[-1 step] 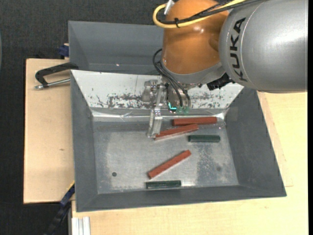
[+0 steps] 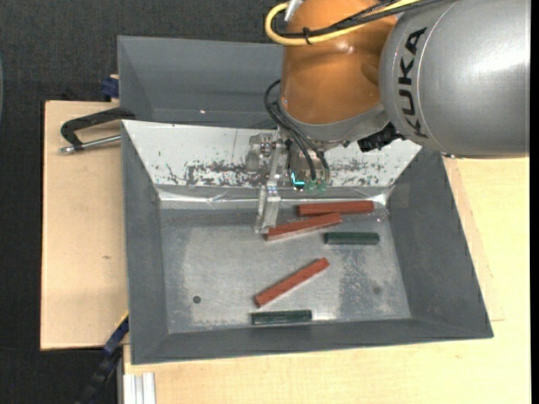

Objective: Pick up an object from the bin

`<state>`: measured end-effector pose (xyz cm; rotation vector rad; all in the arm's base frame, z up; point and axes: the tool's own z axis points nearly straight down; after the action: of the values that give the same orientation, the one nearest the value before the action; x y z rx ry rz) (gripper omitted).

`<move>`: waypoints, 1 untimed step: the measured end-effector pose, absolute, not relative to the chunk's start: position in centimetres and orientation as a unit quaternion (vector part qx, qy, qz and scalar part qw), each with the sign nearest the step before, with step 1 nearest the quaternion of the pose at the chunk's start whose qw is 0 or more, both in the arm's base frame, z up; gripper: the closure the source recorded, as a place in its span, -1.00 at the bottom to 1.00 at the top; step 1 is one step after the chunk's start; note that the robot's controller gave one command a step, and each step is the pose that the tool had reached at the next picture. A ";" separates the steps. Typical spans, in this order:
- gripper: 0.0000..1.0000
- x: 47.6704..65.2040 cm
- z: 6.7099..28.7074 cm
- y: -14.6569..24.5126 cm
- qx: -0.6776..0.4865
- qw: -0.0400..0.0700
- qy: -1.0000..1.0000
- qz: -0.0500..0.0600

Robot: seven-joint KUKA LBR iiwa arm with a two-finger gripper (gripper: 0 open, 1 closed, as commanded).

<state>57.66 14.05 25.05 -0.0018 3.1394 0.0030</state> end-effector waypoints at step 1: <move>-1.00 54.5 19.4 12.6 -0.009 0.003 1.000 0.001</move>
Offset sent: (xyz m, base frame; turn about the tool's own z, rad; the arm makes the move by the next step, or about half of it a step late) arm -0.0450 -0.0434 -0.1172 0.1426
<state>54.54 12.63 19.40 -0.0292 3.1358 0.0045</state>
